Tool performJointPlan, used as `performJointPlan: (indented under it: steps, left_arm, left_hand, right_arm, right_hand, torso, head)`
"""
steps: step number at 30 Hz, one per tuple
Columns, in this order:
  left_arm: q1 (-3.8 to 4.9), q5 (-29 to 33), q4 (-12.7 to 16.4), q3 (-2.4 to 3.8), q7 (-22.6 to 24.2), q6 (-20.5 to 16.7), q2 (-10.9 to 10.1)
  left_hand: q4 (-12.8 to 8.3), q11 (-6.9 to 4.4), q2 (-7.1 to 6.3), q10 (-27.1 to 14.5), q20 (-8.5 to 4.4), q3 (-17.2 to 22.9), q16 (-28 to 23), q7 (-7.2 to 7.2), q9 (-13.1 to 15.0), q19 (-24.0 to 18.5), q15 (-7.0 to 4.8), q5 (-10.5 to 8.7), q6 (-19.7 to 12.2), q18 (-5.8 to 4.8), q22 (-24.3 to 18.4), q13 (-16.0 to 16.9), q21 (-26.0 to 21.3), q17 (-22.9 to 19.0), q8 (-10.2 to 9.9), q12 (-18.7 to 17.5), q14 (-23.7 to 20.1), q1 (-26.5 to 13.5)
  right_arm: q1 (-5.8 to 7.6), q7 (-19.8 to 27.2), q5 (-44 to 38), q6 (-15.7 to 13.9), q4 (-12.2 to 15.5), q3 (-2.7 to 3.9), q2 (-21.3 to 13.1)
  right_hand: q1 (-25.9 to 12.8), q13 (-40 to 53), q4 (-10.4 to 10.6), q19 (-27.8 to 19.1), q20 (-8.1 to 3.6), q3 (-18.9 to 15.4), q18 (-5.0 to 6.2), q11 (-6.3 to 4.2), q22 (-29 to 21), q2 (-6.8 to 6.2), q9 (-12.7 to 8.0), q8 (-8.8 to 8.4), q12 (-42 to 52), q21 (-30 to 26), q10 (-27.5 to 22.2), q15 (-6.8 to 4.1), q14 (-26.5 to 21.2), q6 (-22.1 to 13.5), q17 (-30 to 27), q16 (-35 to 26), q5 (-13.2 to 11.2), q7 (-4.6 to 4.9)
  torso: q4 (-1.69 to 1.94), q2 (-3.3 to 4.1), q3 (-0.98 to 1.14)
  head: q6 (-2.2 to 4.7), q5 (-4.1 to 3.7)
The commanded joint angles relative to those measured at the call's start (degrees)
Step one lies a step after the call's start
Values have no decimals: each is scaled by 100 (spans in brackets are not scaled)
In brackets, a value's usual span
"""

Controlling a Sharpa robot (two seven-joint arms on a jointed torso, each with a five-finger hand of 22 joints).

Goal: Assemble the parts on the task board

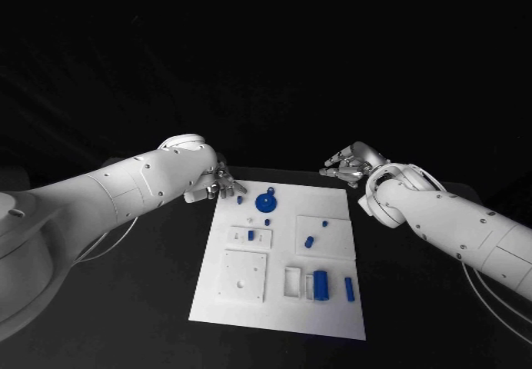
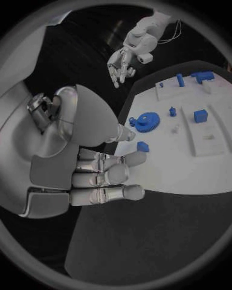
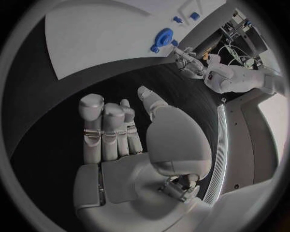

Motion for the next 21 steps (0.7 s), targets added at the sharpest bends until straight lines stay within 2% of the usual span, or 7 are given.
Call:
performJointPlan:
  steps: [1, 10, 15, 16, 21]
  left_arm:
    - [-7, -20, -10, 1, 172, 197, 29]
    - [-15, 62, -12, 0, 184, 243, 42]
    - [-16, 74, -6, 0, 183, 316, 43]
    - [-16, 80, -6, 0, 184, 337, 43]
    - [-17, 116, -4, 0, 186, 417, 38]
  left_hand:
    - [-16, 44, 46, 253, 8, -16, 32, -15, 9, 6, 3, 17, -2, 1, 110, 7, -15, 5, 16, 29, -34, -9]
    - [-22, 42, 77, 253, 9, -9, 37, -16, 11, 1, 5, 53, 11, 2, 110, 9, -6, 6, 1, 27, -37, 3]
    - [-87, 39, 133, 254, 8, -24, 51, -23, 14, -9, 4, 164, 45, -2, 112, 13, 1, 13, -13, 31, -42, 39]
    - [-101, 38, 149, 254, 8, -23, 51, -24, 15, -11, 3, 200, 54, -2, 111, 13, 2, 13, -15, 31, -45, 50]
    - [-243, 28, 242, 254, 1, -24, 63, -40, 19, -19, -5, 699, 90, -7, 111, 13, 11, 22, -39, 32, -48, 179]
  right_arm:
    - [4, 47, -1, -29, 22, 11, 2]
    - [6, 33, -134, -27, 9, 20, 14]
    - [6, 25, -155, -17, -3, 21, 21]
    - [6, 22, -157, -14, -6, 21, 23]
    - [6, 12, -163, -1, -20, 21, 31]
  right_hand:
    - [-24, -5, 1, 326, 38, -14, 50, 45, 455, 15, -5, -16, -11, -20, -4, 38, 11, -37, -5, -37, 19, -9]
    - [24, -9, -8, 326, 39, -1, 53, 44, 454, 19, -4, -15, -12, -17, -6, 38, 10, -34, -12, -39, 6, -9]
    - [26, -11, -13, 326, 39, 8, 52, 45, 453, 17, -5, -16, -12, -22, -6, 37, 11, -33, -12, -37, 6, -8]
    - [26, -11, -13, 326, 39, 8, 52, 45, 453, 17, -5, -16, -12, -22, -6, 37, 11, -33, -12, -37, 6, -8]
    - [31, -10, -19, 326, 39, 18, 52, 45, 453, 18, -5, -15, -11, -22, -6, 37, 11, -32, -10, -35, 9, -8]
  torso:
    - [-7, 12, 5]
    - [0, 8, -1]
    - [0, 5, -3]
    - [-1, 5, -4]
    - [2, 12, -4]
  head:
    - [1, -3]
    - [-17, -31]
    - [-7, -24]
    - [-6, -22]
    - [-1, -21]
